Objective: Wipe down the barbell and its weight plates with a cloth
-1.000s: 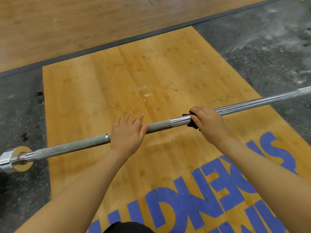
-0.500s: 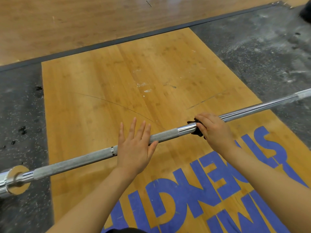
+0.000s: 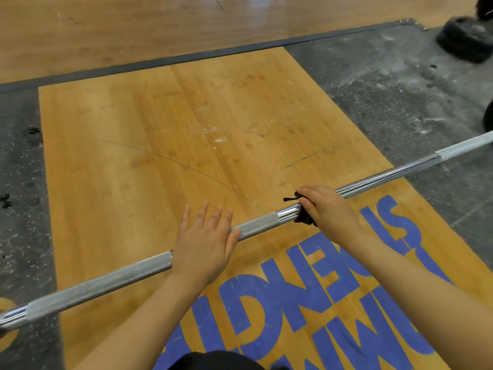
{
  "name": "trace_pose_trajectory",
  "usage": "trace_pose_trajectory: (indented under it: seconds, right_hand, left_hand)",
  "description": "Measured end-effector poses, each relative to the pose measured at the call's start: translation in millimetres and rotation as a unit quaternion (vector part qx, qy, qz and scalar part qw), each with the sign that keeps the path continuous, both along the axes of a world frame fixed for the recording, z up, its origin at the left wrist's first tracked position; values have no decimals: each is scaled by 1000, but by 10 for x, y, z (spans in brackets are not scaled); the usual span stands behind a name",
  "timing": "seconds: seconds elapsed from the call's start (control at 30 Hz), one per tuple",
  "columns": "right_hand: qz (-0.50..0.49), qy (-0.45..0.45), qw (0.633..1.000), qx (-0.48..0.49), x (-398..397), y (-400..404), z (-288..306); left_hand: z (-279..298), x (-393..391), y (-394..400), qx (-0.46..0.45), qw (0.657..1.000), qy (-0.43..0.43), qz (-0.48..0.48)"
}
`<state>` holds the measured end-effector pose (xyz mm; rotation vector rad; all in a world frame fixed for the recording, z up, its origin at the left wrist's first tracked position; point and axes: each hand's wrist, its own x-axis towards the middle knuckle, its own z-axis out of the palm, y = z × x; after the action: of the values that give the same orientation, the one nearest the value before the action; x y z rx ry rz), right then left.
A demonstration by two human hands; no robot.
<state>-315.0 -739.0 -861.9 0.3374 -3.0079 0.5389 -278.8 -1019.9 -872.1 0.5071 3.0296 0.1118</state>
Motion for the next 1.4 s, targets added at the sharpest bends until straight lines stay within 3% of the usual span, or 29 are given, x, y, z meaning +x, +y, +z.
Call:
trace_pose_trajectory:
  seconds: [0.3,0.47,0.57,0.67,0.83,1.0,1.17,1.4]
  right_hand:
    - [160,-19,987,-14,62,-518,67]
    - [123,23,992,9,81,-202,17]
    - [36,63,997,39,33,148,4]
    - [-25,26,999,36,-44,345,12]
    - [48,-59,997,32,-143,19,29]
    - [142,-44,988,50,-109,-299,33]
    - [59,29,997,46,-158,69,-15]
    - [-5,-7,999,50,-263,339,-157]
  left_hand:
    - [-22,97,33,24,1000,9,9]
    - [-7,123,39,33,999,5,12]
    - [-11,130,40,36,999,6,13]
    - [-1,131,53,35,999,3,14]
    - [12,135,65,31,999,-5,14]
    - [17,146,62,34,999,-2,12]
    - [0,151,48,31,999,-5,9]
    - [0,134,53,31,999,-25,10]
